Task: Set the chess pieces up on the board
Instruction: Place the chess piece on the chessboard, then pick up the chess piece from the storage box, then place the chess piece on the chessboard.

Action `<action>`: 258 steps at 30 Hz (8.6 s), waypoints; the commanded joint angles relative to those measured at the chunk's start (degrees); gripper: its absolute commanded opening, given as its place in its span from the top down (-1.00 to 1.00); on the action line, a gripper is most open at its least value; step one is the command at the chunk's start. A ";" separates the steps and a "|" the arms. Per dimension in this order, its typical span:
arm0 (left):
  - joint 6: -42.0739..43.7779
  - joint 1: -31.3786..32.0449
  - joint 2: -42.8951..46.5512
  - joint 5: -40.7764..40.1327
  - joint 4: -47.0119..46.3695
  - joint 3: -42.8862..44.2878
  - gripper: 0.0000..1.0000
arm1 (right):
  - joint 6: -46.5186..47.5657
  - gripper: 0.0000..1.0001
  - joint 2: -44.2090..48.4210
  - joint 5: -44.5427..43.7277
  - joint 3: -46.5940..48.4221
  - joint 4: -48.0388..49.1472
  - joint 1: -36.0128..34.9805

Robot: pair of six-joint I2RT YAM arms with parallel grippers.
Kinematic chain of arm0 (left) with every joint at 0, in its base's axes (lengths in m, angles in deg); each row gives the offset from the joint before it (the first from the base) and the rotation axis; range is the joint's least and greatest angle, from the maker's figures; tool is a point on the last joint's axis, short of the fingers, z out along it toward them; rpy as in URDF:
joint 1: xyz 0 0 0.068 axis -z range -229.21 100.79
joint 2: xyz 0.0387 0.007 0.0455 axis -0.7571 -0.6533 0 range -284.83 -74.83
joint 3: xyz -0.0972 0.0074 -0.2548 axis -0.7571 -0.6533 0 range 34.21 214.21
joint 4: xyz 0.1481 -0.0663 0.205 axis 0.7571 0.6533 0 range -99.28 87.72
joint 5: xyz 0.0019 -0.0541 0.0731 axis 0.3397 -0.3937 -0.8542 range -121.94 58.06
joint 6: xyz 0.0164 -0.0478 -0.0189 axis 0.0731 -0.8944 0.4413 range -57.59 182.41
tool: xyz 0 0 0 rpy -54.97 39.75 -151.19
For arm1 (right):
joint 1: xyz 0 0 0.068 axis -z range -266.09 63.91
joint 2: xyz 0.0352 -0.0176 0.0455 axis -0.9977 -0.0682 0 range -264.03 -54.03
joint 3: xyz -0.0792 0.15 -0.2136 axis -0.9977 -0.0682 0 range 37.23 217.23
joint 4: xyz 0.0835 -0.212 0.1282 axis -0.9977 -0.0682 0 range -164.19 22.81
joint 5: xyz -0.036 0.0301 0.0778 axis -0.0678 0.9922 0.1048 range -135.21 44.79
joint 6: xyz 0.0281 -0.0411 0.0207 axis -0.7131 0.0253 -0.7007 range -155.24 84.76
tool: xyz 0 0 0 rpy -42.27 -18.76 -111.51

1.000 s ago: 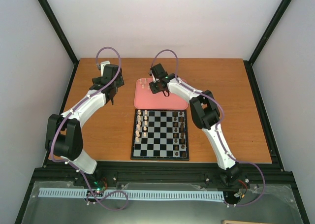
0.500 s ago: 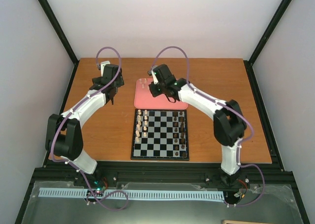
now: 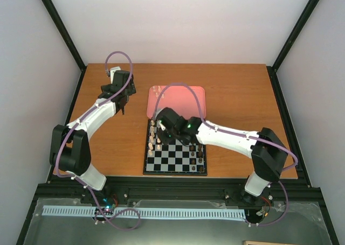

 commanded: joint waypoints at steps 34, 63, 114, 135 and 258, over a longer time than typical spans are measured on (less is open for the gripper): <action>0.76 0.31 1.04 -1.02 0.68 1.62 -1.00 | -7.91 0.94 -7.23 -0.53 -9.84 9.80 -9.61; 0.55 0.31 0.72 -0.90 0.76 1.62 -0.99 | -9.07 0.66 -6.19 -1.21 -12.08 8.28 -10.08; 0.32 0.31 4.44 -0.13 0.23 0.19 -0.99 | 7.40 -0.70 -36.74 2.58 51.06 -6.63 19.46; 0.09 0.66 2.67 0.44 -0.54 0.91 -0.99 | 8.25 -0.20 -56.92 11.74 68.70 -3.60 23.04; 0.85 1.53 1.03 -0.28 -0.03 1.62 -0.99 | -6.78 0.94 -4.97 -9.10 -20.12 28.94 -19.32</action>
